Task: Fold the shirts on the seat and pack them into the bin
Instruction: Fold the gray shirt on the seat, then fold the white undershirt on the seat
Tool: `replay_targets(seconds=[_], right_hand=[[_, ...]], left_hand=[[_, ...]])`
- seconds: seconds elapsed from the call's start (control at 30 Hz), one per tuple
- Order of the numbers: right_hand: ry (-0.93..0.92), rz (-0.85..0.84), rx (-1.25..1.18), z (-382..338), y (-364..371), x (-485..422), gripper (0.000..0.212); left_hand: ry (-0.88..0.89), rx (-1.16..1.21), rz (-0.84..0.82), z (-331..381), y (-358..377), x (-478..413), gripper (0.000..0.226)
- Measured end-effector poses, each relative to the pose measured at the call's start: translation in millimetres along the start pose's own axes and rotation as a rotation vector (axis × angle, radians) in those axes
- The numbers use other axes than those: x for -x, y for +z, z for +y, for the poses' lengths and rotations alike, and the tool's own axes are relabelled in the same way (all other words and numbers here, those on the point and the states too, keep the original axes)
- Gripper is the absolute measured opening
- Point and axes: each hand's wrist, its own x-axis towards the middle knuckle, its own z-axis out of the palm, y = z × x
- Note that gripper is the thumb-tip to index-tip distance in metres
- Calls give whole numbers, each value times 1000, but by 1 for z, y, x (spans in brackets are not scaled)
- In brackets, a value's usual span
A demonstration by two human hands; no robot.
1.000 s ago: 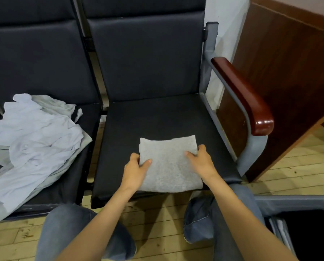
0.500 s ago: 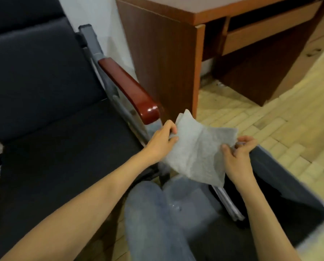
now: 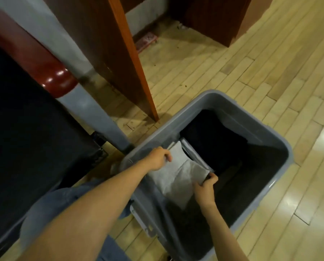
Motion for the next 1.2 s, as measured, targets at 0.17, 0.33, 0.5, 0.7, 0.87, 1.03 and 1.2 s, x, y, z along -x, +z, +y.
replay_targets(seconds=[0.17, 0.33, 0.5, 0.7, 0.87, 1.03, 1.2], right_hand=[[108, -43, 24, 34, 8, -16, 62], [198, -11, 84, 57, 19, -25, 65], [256, 40, 372, 63, 25, -33, 58], [74, -69, 523, 21, 39, -19, 45], [-222, -163, 676, -52, 48, 11, 41], [-586, -212, 799, -145, 84, 79, 34], [-938, -394, 929, -205, 157, 173, 37]], left_hand=[[-75, 9, 17, -34, 24, -18, 30], [-127, -26, 37, -52, 45, -26, 32], [-181, -95, -106, -59, 46, -28, 49], [-109, -91, -128, -37, 16, 4, 39], [-23, -53, -95, -20, -35, 66, 41], [30, -16, 171, -29, -102, 170, 42], [-88, -19, 386, -106, -157, 300, 40]])
